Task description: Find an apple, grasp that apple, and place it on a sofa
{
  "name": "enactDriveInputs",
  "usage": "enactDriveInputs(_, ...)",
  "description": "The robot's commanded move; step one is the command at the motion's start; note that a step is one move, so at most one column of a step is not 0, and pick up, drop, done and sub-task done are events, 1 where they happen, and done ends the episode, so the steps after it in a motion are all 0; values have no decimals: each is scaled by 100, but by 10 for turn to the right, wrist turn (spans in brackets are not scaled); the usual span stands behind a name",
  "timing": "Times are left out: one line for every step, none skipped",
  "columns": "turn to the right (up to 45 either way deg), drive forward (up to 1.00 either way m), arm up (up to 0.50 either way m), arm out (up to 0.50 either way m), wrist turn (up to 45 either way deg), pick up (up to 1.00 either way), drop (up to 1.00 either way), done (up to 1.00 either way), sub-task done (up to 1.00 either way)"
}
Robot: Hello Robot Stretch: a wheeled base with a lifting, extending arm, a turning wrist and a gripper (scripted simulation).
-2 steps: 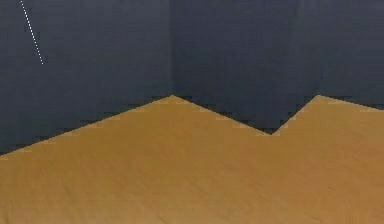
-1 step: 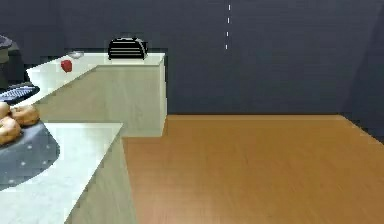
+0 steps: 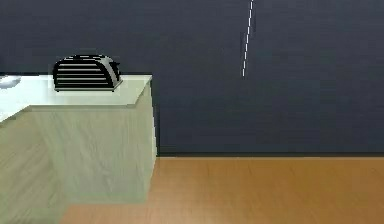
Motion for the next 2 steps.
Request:
enactDriveInputs(-210, 0, 0, 0, 0, 0, 0, 0, 0)
enactDriveInputs(0, 10, 0, 0, 0, 0, 0, 0, 0)
